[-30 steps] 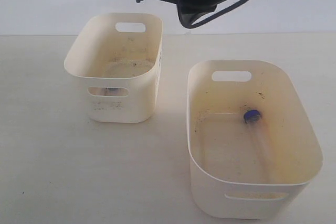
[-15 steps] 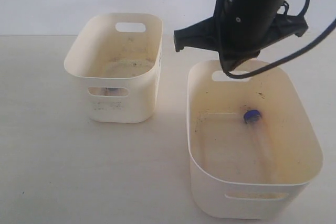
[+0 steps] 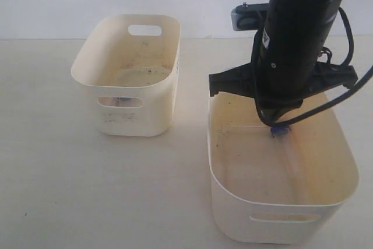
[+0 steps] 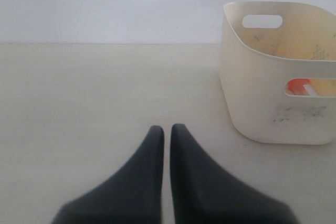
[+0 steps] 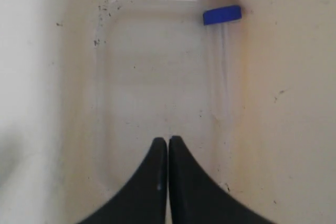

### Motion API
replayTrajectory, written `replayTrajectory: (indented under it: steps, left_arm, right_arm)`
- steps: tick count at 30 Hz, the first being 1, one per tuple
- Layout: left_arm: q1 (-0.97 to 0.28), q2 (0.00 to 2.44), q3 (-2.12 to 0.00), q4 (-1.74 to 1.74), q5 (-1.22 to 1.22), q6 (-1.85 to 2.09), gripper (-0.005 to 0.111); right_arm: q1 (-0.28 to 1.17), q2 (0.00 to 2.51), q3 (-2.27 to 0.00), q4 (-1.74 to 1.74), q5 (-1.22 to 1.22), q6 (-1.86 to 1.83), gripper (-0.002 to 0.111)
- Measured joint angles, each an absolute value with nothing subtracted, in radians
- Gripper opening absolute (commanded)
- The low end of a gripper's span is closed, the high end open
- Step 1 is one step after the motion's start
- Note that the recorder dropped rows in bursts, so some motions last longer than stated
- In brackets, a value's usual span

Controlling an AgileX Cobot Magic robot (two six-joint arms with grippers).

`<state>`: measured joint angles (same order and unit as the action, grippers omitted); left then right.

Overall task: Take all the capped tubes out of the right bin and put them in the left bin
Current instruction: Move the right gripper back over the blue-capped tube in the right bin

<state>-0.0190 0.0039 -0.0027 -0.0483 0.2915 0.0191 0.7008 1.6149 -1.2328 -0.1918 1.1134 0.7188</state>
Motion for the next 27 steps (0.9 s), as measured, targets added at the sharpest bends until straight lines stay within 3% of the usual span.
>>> replayTrajectory:
  steps: [5, 27]
  left_arm:
    - [-0.019, 0.004, -0.003, -0.048, 0.292, 0.019, 0.004]
    - [-0.019, 0.004, -0.003, -0.048, 0.292, 0.019, 0.004]
  right_arm:
    - [0.638, 1.615, -1.173, -0.099, 1.051, 0.67, 0.0]
    - [0.629, 1.724, -1.167, -0.088, 0.95, 0.639, 0.0]
